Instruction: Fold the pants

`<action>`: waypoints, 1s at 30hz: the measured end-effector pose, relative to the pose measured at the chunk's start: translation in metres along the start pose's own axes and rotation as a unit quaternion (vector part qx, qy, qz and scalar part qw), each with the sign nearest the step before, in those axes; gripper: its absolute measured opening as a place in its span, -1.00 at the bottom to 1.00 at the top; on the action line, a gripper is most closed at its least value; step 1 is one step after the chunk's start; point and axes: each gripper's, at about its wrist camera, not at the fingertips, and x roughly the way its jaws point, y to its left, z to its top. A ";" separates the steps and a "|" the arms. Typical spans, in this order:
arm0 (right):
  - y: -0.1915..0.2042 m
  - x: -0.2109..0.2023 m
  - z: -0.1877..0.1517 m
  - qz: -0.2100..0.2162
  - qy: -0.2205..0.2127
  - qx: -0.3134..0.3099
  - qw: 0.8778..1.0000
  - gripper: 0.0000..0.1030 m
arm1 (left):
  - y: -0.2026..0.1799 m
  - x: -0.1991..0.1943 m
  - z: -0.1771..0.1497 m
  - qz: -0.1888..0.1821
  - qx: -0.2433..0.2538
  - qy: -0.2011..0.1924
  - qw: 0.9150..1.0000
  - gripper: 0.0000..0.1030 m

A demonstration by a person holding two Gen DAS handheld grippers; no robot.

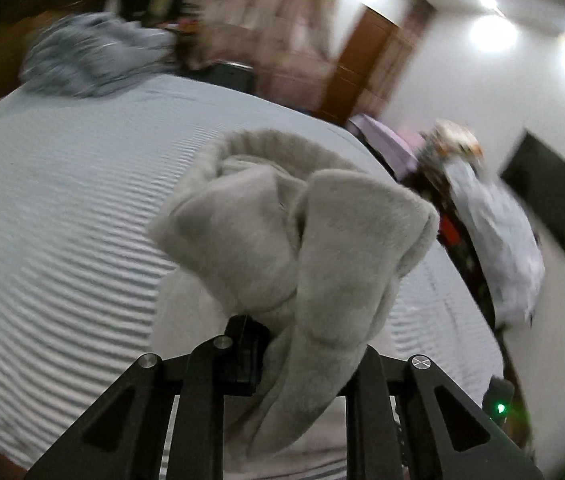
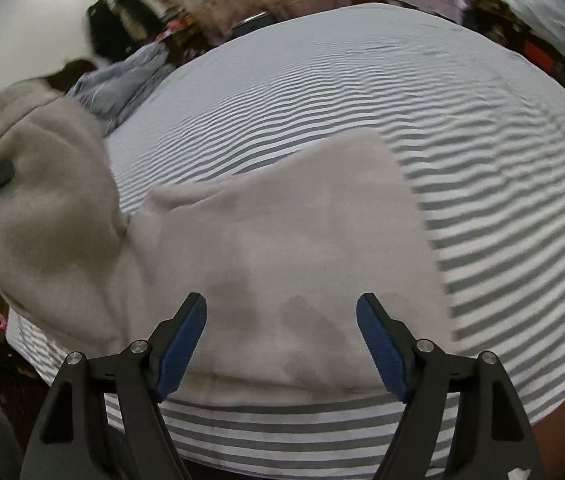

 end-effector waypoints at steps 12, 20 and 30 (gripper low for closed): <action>-0.113 -0.022 -0.004 -0.011 -0.013 0.093 0.996 0.46 | -0.155 0.125 -0.099 0.019 0.134 0.107 0.985 -0.62; -0.136 -0.021 -0.013 0.002 -0.014 0.108 0.994 0.46 | -0.165 0.141 -0.123 0.063 0.186 0.121 0.973 -0.35; -0.139 -0.036 -0.022 0.014 -0.025 0.116 0.993 0.46 | -0.153 0.111 -0.119 -0.019 0.129 0.128 0.983 0.56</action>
